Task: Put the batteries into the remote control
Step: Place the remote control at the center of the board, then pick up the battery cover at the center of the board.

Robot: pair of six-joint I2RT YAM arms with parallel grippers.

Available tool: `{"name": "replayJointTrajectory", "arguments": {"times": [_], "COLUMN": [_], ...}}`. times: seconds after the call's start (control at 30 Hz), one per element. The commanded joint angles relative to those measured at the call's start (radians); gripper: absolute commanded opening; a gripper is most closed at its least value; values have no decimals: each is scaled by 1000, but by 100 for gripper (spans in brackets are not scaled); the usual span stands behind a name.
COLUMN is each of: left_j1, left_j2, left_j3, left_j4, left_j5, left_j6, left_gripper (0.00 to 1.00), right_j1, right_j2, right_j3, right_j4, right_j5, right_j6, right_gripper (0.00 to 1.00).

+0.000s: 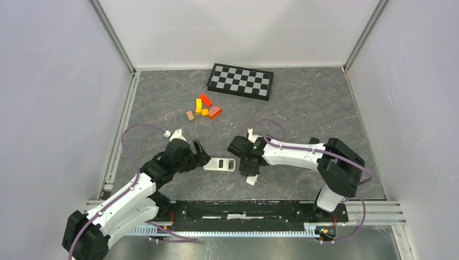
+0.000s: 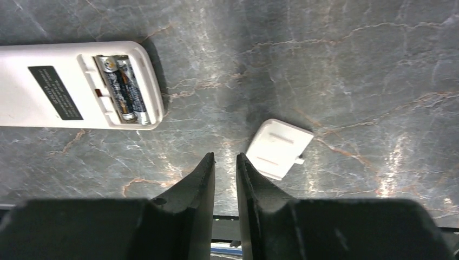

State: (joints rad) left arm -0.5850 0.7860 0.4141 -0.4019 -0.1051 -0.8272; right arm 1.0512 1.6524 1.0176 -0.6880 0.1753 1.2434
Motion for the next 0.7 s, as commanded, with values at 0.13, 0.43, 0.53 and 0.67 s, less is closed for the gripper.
{"name": "replayJointTrajectory", "arguments": {"times": [0.13, 0.43, 0.53, 0.67], "left_j1": [-3, -3, -3, -3], "left_j2": [-16, 13, 22, 20], "left_j3": [16, 12, 15, 14], "left_j4": [41, 74, 78, 78], "left_j5": [-35, -32, -29, -27], "left_j6": [53, 65, 68, 66], "left_gripper": [97, 98, 98, 98], "right_j1": [-18, -35, -40, -49], "right_j2": [95, 113, 127, 145], "right_j3": [139, 184, 180, 178], "right_j4": [-209, -252, -248, -247], "right_j5": [-21, -13, -23, -32], "right_j6": [58, 58, 58, 58], "right_gripper": [20, 21, 22, 22]}}
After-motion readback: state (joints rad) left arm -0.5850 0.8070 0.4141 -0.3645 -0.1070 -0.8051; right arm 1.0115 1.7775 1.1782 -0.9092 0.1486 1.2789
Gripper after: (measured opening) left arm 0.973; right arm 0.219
